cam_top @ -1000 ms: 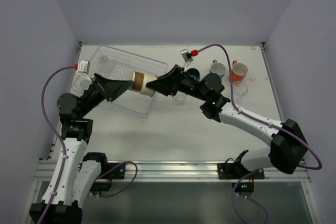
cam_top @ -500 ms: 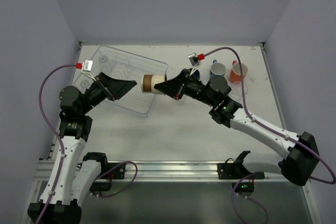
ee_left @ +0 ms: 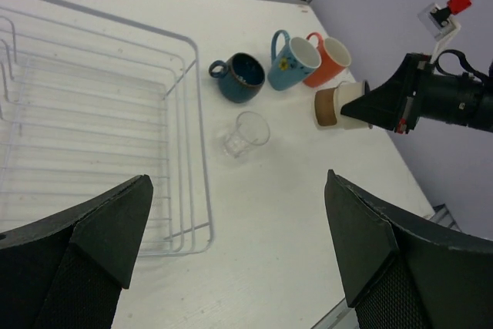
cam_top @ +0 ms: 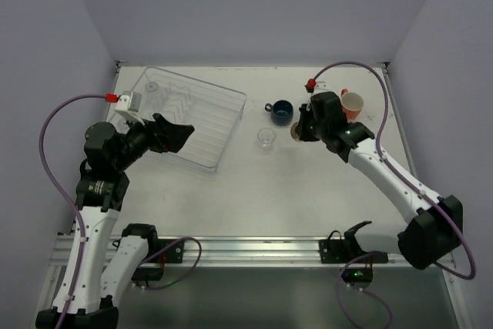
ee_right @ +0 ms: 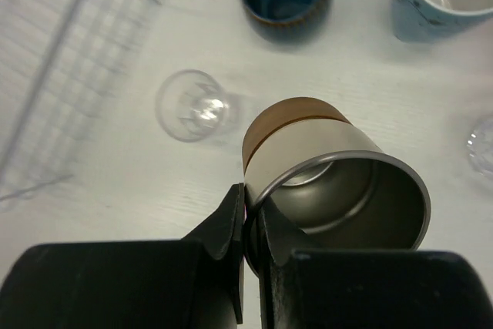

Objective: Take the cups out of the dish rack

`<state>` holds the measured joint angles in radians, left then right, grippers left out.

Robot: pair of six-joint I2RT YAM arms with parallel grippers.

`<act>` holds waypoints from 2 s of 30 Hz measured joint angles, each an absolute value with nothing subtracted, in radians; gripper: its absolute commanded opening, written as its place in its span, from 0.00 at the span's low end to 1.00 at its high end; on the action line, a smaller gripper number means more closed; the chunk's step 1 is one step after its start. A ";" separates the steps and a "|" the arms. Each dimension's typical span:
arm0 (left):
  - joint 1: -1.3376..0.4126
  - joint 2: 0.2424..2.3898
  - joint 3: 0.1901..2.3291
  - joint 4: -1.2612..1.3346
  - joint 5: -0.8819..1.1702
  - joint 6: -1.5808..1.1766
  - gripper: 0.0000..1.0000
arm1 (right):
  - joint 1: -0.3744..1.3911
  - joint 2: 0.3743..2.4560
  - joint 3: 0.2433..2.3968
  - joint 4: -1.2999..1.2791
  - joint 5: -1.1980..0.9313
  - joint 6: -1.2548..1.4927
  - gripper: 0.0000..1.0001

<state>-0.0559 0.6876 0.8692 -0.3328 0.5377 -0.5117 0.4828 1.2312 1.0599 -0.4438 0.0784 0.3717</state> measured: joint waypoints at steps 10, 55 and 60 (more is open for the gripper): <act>-0.208 0.654 0.863 -0.455 0.301 -0.355 1.00 | 0.440 1.582 1.171 -0.612 0.249 0.262 0.00; -0.212 0.797 0.870 -0.428 0.054 -0.374 1.00 | 0.467 1.731 1.276 -0.553 0.183 0.233 0.72; -0.212 0.877 0.940 -0.373 -0.036 -0.393 1.00 | 0.474 1.540 1.268 -0.515 0.134 0.246 0.83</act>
